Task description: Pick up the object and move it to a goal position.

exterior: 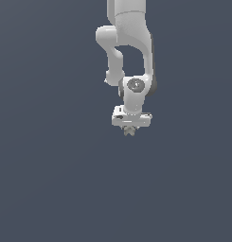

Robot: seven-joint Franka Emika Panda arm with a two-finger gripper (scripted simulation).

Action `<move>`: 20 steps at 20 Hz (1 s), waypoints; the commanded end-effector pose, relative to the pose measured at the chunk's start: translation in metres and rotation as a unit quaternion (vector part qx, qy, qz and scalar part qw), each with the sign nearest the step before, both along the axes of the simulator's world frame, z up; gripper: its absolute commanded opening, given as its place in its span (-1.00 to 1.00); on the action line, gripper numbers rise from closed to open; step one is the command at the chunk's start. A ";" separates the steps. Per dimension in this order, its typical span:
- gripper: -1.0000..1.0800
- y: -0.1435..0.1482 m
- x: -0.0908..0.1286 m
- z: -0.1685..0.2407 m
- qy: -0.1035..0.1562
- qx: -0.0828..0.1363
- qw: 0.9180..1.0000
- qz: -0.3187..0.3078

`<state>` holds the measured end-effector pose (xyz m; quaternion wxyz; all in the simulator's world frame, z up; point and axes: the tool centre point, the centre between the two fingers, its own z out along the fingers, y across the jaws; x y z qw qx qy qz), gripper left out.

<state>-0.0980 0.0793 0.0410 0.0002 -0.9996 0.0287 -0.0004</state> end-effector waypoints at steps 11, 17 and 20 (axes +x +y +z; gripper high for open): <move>-1.00 -0.037 0.040 0.030 0.000 0.000 1.000 0.000; -1.00 -0.069 0.077 0.057 0.000 0.000 1.000 0.000; -1.00 -0.086 0.096 0.070 0.000 0.000 1.000 0.000</move>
